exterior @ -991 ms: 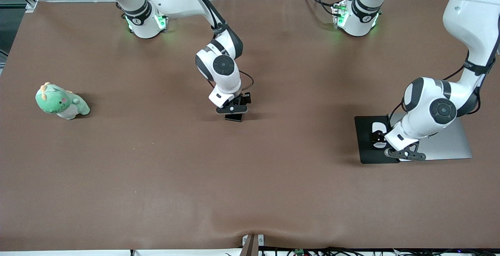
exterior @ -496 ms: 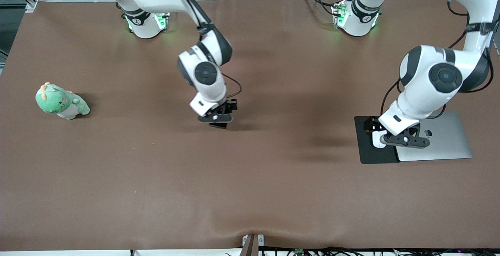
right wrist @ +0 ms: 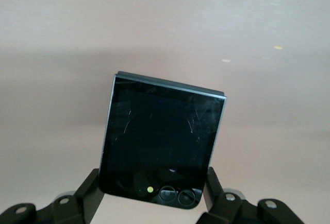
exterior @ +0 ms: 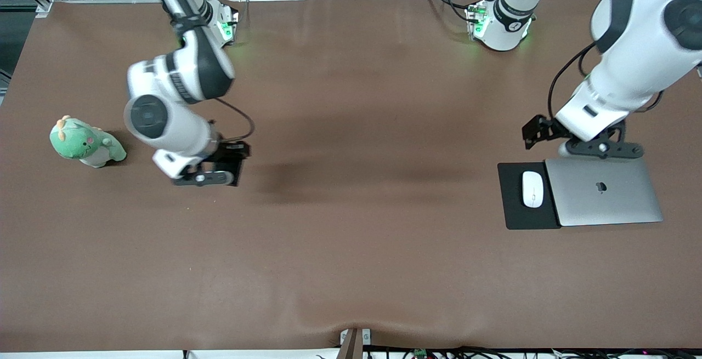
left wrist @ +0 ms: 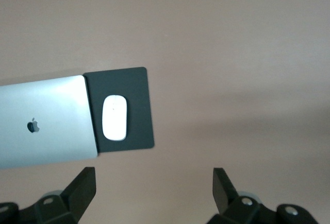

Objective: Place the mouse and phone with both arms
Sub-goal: 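Carry the black phone with the right gripper toward the green plush toy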

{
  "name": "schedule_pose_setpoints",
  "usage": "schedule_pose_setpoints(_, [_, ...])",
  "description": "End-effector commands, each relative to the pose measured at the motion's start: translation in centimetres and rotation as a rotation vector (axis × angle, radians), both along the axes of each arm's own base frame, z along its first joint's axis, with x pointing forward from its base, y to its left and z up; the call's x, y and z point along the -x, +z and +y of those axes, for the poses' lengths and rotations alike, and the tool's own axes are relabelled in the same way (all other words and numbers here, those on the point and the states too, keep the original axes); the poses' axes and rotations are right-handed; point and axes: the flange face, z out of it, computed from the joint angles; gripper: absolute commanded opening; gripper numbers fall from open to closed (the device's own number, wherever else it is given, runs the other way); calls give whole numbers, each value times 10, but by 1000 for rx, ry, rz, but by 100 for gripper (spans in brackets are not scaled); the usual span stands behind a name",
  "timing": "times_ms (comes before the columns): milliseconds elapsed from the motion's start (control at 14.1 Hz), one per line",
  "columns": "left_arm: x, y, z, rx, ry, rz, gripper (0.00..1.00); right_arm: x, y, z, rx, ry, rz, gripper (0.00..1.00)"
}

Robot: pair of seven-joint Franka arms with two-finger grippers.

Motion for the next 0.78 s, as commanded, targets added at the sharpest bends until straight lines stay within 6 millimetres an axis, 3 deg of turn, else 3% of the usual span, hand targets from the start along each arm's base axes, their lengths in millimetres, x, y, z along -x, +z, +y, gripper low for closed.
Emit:
schedule_pose_setpoints(0, [0,43,0,35,-12,33,100,1,11,-55,-17,-21,31,0])
schedule_pose_setpoints(283, [6,83,3,21,-10,33,100,-3,6,-137,-32,-18,50,0])
schedule_pose_setpoints(496, [7,84,5,21,-10,39,100,2,-11,-186,-15,-34,66,0])
schedule_pose_setpoints(708, [12,86,11,15,-3,51,100,18,-44,-214,2,-54,72,0])
